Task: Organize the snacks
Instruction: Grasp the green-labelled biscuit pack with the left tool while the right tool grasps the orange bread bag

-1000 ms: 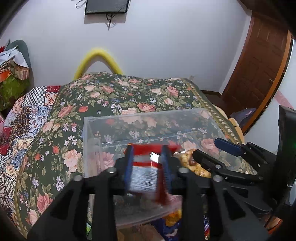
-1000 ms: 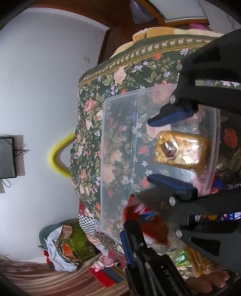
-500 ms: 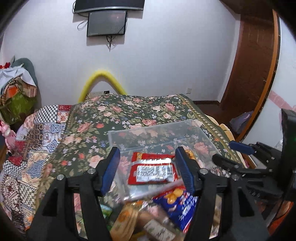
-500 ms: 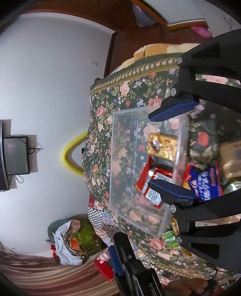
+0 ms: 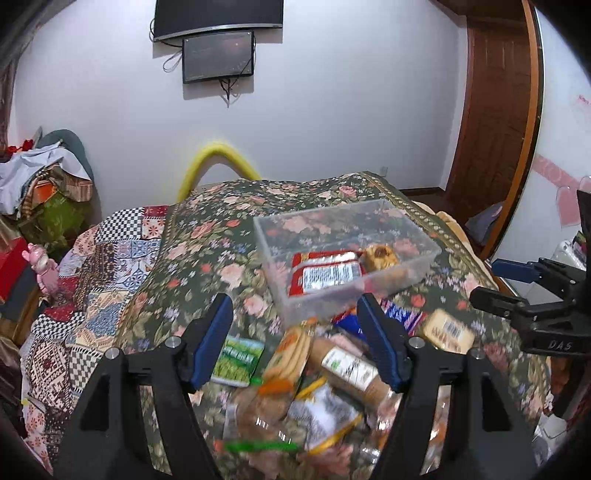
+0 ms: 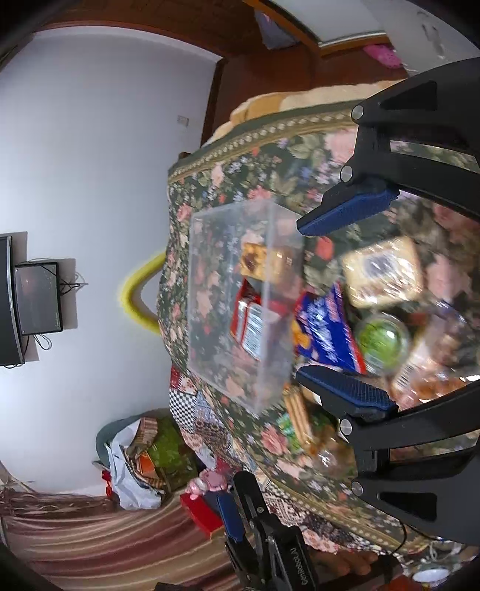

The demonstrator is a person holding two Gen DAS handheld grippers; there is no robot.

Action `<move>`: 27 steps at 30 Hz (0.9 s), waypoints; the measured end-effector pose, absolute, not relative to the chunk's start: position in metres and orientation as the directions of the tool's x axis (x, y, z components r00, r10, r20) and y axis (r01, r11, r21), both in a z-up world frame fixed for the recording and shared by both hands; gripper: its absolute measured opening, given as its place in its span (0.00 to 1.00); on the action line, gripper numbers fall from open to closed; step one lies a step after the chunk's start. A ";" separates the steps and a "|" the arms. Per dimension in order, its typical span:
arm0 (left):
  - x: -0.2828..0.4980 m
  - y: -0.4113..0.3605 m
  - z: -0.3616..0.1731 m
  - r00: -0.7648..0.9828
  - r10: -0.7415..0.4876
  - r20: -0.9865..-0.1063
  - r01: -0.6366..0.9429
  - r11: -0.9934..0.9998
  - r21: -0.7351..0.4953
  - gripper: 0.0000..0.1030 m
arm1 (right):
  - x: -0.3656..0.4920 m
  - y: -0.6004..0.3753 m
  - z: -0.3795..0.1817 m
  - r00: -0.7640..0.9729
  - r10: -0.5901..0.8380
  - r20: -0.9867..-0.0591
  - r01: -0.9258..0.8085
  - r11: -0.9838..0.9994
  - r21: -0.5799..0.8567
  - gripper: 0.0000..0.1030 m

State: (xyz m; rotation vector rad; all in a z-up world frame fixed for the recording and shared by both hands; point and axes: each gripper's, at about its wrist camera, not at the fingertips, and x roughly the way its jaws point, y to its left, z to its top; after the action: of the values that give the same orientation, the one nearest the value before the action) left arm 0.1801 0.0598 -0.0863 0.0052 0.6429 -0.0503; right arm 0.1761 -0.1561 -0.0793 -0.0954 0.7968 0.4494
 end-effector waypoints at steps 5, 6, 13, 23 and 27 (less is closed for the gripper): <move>0.149 0.064 -0.103 0.793 -0.050 -0.607 0.047 0.999 -0.020 0.81 | 0.155 -0.153 -0.091 0.586 0.359 -0.726 -0.423 0.900 0.104 0.71; 0.144 0.065 -0.105 0.794 -0.051 -0.606 0.045 0.999 -0.025 0.82 | 0.150 -0.153 -0.093 0.582 0.360 -0.729 -0.424 0.899 0.106 0.71; 0.115 0.080 -0.124 0.778 -0.065 -0.625 0.007 0.995 -0.095 0.91 | 0.123 -0.141 -0.117 0.509 0.392 -0.766 -0.444 0.882 0.156 0.71; 0.098 0.111 -0.158 0.712 -0.039 -0.701 -0.057 0.992 -0.114 0.91 | 0.106 -0.114 -0.157 0.395 0.400 -0.827 -0.461 0.865 0.198 0.71; 0.098 0.116 -0.170 0.691 -0.046 -0.721 -0.060 0.991 -0.120 0.91 | 0.103 -0.104 -0.171 0.383 0.357 -0.852 -0.486 0.862 0.142 0.69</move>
State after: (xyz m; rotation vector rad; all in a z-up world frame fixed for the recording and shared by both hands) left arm 0.0981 0.1160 -0.1696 -0.1384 0.8085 0.0077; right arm 0.1032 -0.1045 -0.1709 -0.1392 1.0480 0.5393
